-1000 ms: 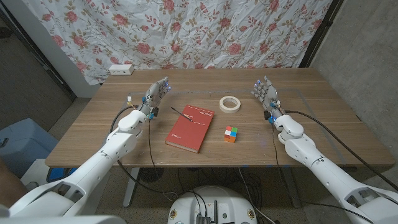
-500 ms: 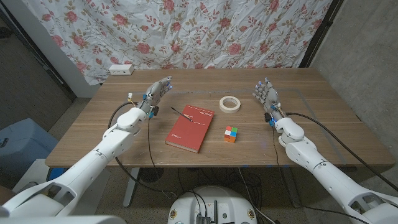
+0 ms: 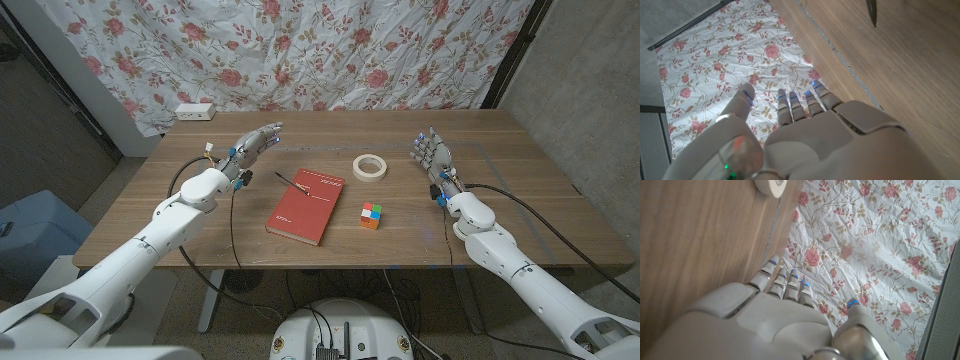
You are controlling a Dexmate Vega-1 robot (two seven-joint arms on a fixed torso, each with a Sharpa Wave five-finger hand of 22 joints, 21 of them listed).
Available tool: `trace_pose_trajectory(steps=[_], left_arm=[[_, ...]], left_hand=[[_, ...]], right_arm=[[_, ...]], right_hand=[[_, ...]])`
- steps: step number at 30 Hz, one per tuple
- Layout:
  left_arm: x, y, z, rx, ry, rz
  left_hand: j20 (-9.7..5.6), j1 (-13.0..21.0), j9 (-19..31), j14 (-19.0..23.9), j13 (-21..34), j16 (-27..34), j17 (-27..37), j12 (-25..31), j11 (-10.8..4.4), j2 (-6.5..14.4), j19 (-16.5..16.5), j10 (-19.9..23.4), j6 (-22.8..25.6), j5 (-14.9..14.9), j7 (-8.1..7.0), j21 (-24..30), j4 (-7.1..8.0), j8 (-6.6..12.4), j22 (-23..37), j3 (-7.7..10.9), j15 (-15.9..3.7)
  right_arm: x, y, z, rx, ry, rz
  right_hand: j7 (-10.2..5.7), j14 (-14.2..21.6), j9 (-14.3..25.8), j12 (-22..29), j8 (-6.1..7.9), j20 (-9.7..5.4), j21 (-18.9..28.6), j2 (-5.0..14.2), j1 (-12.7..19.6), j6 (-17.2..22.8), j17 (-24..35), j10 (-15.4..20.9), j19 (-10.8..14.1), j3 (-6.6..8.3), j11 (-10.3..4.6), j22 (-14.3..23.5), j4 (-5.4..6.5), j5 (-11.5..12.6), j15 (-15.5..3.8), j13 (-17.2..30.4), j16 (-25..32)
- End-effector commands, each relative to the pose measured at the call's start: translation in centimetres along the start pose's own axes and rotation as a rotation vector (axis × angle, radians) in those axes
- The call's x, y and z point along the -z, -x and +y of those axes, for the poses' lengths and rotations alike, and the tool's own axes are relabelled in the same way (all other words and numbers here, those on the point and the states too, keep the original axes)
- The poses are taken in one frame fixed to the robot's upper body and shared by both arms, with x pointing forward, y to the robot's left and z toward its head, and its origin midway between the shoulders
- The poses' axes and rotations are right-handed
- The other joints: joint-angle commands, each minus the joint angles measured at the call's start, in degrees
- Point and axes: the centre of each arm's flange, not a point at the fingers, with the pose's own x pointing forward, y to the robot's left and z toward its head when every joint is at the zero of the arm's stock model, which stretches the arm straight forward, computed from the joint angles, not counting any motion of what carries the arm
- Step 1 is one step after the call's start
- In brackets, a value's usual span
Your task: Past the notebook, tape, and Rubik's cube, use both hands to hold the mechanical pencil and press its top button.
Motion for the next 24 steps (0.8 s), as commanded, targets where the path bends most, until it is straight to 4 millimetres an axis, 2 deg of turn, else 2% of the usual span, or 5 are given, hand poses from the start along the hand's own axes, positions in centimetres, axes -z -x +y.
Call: trace_pose_trajectory(steps=[1,7,15,24], left_arm=[[-2.5,0.9,0.6,0.049,-0.210,0.046],[-3.5,0.9,0.7,0.058,-0.346,0.075],[-4.8,0.4,0.6,0.110,-0.572,0.123],[-6.2,-0.3,0.8,0.152,-0.758,0.132]], left_hand=[[-2.53,1.7,0.2,0.9,0.2,0.0,0.2,0.0,-0.22,-0.6,0.7,1.3,1.6,0.1,-0.52,0.1,-0.43,0.56,0.1,0.21,-5.77],[-2.78,3.7,0.2,1.0,0.2,-0.1,0.2,0.0,-1.05,-1.5,0.8,2.5,3.2,0.1,-1.28,0.0,-0.43,0.84,0.1,0.15,-6.09],[-4.20,6.3,0.2,1.8,0.1,0.0,0.2,-0.1,-2.31,-2.7,2.1,4.3,5.4,0.1,-2.01,0.2,-0.24,1.02,0.1,-0.26,-6.58],[-4.43,7.3,0.3,1.8,0.1,-0.1,0.2,-0.2,-2.52,-3.2,2.5,4.7,6.3,0.0,-2.46,0.2,-0.13,1.02,0.1,-0.59,-7.03]], right_arm=[[-0.3,0.4,-0.7,-0.003,0.008,-0.005],[-0.3,0.0,-0.9,-0.009,0.021,0.002],[-0.4,-0.7,-1.1,-0.010,0.027,-0.001],[-0.6,-1.1,-1.0,-0.014,0.048,0.010]], right_hand=[[-0.02,0.5,0.2,0.2,0.50,-0.29,0.2,0.64,0.1,0.3,0.0,0.4,0.3,0.51,0.13,0.2,-0.09,0.3,0.02,0.1,0.1],[0.00,0.5,0.2,0.2,0.50,-0.31,0.3,0.72,0.2,0.4,-0.1,0.5,0.3,0.60,0.05,0.2,-0.14,0.3,0.01,0.1,0.1],[-0.01,0.5,0.2,0.2,0.46,-0.30,0.3,0.76,0.2,0.4,-0.4,0.6,0.4,0.67,0.10,0.2,-0.19,0.3,0.04,0.0,0.1],[0.00,0.5,0.2,0.2,0.43,-0.28,0.4,0.80,0.1,0.3,-0.7,0.7,0.5,0.74,0.06,0.2,-0.22,0.3,0.11,0.0,0.1]])
